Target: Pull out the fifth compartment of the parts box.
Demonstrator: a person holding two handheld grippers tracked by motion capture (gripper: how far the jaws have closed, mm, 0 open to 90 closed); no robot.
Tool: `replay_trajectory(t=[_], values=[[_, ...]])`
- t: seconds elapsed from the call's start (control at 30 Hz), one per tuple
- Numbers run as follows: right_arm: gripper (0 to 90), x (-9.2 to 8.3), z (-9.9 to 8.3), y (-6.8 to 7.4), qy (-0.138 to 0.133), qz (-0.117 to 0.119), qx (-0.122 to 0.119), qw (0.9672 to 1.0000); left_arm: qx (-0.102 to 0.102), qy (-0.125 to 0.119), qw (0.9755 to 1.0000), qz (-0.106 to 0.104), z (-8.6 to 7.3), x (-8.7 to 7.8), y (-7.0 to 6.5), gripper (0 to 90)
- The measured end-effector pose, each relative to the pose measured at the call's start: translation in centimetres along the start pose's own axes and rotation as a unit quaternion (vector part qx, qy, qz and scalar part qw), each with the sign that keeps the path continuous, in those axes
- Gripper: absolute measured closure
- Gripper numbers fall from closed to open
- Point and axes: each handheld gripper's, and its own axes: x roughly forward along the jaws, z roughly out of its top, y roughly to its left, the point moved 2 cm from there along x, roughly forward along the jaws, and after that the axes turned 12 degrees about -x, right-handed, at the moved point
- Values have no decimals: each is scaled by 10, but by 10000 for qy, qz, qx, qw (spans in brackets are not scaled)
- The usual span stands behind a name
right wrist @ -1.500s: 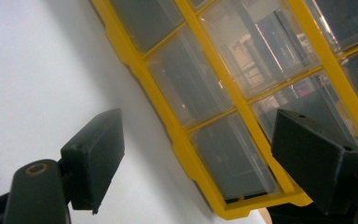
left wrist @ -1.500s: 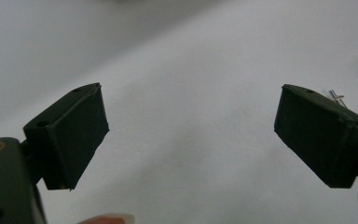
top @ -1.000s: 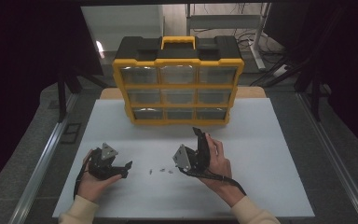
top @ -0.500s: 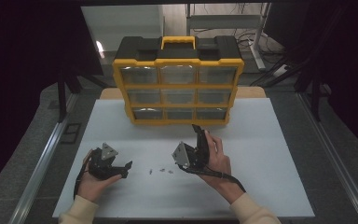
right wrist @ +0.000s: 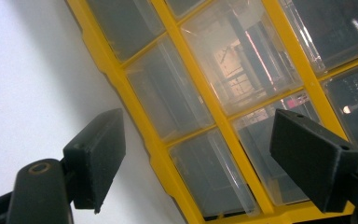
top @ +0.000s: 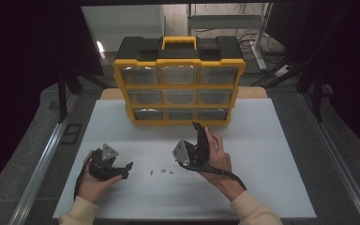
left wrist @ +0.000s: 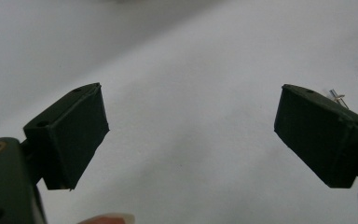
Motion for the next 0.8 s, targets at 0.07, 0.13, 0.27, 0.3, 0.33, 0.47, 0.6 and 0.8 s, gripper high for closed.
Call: replay_trajectory(t=[0.07, 0.13, 0.27, 0.3, 0.33, 0.47, 0.6, 0.8], values=[[186, 1, 0, 0, -11, 3, -10, 10000, 0, -1, 10000, -2, 0, 0, 0, 101], [186, 2, 1, -1, -20, -7, -30, 10000, -1, -2, 10000, -3, 0, 0, 0, 101], [186, 3, 1, -2, -3, -11, -16, 10000, 2, -5, 10000, -4, 0, -1, 0, 101], [186, 4, 1, -2, -8, -16, -19, 10000, 3, -5, 10000, -5, 0, -1, 0, 101], [186, 4, 2, -2, -8, -22, -24, 10000, 3, -5, 10000, -5, 0, -1, 0, 101], [186, 6, 2, -3, -7, -38, -34, 10000, -2, -7, 10000, -6, 0, -1, 0, 101], [186, 8, 3, -5, -3, -47, -20, 10000, 3, -4, 10000, -3, 0, 0, 0, 101], [186, 11, 4, -7, -16, -62, -10, 10000, 6, -5, 10000, -3, 1, -1, 0, 101]])
